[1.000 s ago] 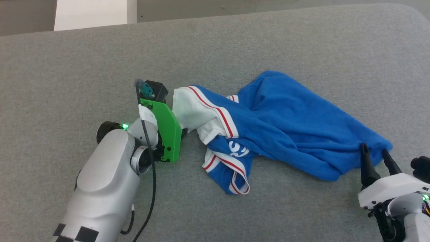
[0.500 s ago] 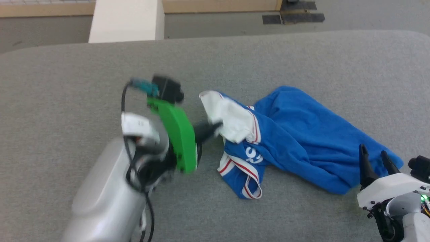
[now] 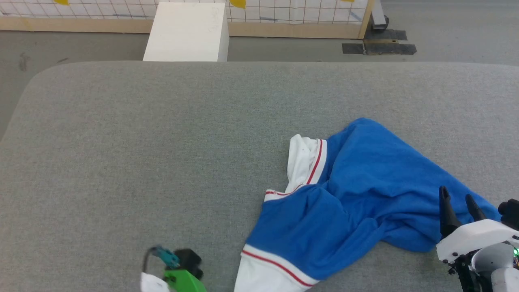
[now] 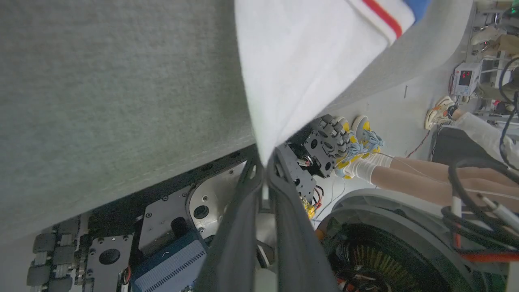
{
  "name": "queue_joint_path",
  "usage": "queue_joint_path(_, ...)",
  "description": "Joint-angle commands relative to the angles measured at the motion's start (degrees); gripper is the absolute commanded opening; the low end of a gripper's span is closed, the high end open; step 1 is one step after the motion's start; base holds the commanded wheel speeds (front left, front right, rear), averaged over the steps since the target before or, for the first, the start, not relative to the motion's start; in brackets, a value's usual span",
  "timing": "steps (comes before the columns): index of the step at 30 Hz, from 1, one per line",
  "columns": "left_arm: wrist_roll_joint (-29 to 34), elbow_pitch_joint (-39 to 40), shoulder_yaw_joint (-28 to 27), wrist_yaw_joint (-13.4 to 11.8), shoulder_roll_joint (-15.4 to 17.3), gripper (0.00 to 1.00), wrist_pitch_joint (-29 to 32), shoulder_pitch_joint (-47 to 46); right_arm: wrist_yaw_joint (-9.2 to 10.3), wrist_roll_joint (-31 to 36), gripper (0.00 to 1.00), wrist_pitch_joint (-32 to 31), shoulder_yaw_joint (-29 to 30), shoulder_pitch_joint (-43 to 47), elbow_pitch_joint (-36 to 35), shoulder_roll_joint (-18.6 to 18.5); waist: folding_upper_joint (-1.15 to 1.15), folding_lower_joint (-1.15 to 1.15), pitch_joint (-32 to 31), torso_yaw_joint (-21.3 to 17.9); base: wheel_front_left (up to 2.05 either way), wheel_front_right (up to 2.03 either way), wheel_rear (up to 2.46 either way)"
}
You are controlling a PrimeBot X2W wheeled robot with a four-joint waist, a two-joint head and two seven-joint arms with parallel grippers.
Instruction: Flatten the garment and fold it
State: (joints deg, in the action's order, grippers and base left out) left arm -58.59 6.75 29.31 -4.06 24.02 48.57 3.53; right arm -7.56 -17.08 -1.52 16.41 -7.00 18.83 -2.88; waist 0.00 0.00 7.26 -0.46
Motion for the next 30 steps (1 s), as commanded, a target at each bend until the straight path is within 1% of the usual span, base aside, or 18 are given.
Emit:
queue_joint_path(1,0.19,0.05,-1.71,-0.44,-0.37,1.00,-2.09,-0.51,0.08,0.27,1.00,-0.18,-0.10,0.34,-0.14,0.01,0.00,0.00,-0.25,0.30,0.00,0.00,0.00)
queue_joint_path(4,-1.11,1.11,-7.73,0.03,-3.19,1.00,-9.80,-2.86,0.08,0.34,1.00,-0.28,-0.17,0.31,-0.41,0.01,0.00,0.00,-0.65,0.74,0.00,0.00,0.00)
queue_joint_path(5,-0.64,1.42,-9.49,0.46,-3.41,1.00,-12.34,-3.86,0.08,0.37,1.00,-0.32,-0.19,0.24,-0.59,0.01,0.00,0.00,-0.69,0.81,0.00,0.00,0.00)
queue_joint_path(7,2.47,1.62,-13.91,1.27,-3.60,1.00,-20.28,-6.51,0.08,0.38,1.00,-0.55,-0.55,-0.03,-1.12,0.01,0.00,0.00,-0.75,0.88,0.00,0.00,0.00)
queue_joint_path(8,4.77,1.43,-15.83,1.84,-3.52,1.00,-24.80,-7.79,0.08,0.37,1.00,-0.82,-0.92,-0.26,-1.45,0.01,0.00,0.00,-0.72,0.89,0.00,0.00,0.00)
queue_joint_path(9,6.99,1.01,-17.67,1.82,-3.63,1.00,-29.16,-8.81,0.08,0.23,1.00,-1.16,-1.33,-0.60,-1.78,0.01,0.00,0.00,-0.57,0.87,0.00,0.00,0.00)
queue_joint_path(11,12.68,-0.54,-19.14,2.52,-2.58,1.00,-36.49,-10.29,0.08,0.80,1.00,-2.18,-2.70,-1.78,-2.69,0.01,0.00,0.00,-0.26,0.81,0.00,0.00,0.00)
queue_joint_path(12,15.66,-1.45,-20.52,2.09,-2.85,1.00,-41.84,-11.16,0.08,1.16,1.00,-3.22,-3.69,-2.76,-3.25,0.01,0.00,0.00,0.15,0.90,0.00,0.00,0.00)
queue_joint_path(13,17.85,-2.41,-20.58,2.26,-2.67,1.00,-44.78,-11.42,0.08,1.54,1.00,-4.35,-4.71,-3.78,-3.70,0.01,0.00,0.00,0.48,0.95,0.00,0.00,0.00)
queue_joint_path(14,21.56,-3.43,-20.71,1.93,-2.13,1.00,-49.06,-11.93,0.08,2.39,1.00,-6.06,-6.23,-5.39,-4.35,0.01,0.00,0.00,1.02,1.06,0.00,0.00,0.00)
queue_joint_path(15,22.51,-4.13,-21.28,1.62,-3.08,1.00,-52.58,-12.22,0.08,3.09,1.00,-7.72,-7.60,-6.91,-4.82,0.01,0.00,0.00,1.50,1.16,0.00,0.00,0.00)
queue_joint_path(17,26.65,-6.09,-20.85,1.22,-3.03,1.00,-58.28,-12.31,0.08,4.68,1.00,-13.22,-11.91,-10.97,-5.20,0.01,0.00,0.00,2.68,1.56,0.00,0.00,0.00)
queue_joint_path(18,27.45,-6.83,-20.85,0.76,-4.00,1.00,-60.24,-12.19,0.08,5.84,1.00,-16.34,-14.55,-13.63,-5.37,0.01,0.00,0.00,3.49,1.91,0.00,0.00,0.00)
queue_joint_path(20,29.68,-7.88,-20.52,0.28,-4.69,1.00,-62.05,-12.20,0.08,7.28,1.00,-22.63,-19.59,-18.76,-4.56,-0.03,0.00,0.00,5.11,2.77,0.00,0.00,0.00)
queue_joint_path(24,32.75,-9.46,-19.41,1.11,-6.26,1.00,-63.26,-13.60,0.08,10.65,1.00,-34.98,-29.37,-28.40,-0.32,-1.76,0.00,0.00,8.74,5.66,0.00,0.00,0.00)
queue_joint_path(25,35.13,-10.17,-18.64,1.74,-7.48,1.00,-63.49,-14.93,0.08,12.28,1.00,-42.81,-35.45,-33.83,3.68,-3.22,0.00,0.00,11.34,7.99,0.00,0.00,0.00)
queue_joint_path(27,36.20,-10.29,-18.91,2.33,-8.44,1.00,-63.52,-15.81,0.08,12.44,1.00,-47.03,-39.26,-36.32,6.44,-4.08,0.00,0.00,12.60,9.09,0.00,0.00,0.00)
queue_joint_path(30,38.21,-10.18,-19.24,3.40,-9.62,1.00,-63.54,-16.48,0.08,11.82,1.00,-51.19,-43.27,-38.27,10.20,-5.10,0.00,0.00,13.78,10.24,0.00,0.00,0.00)
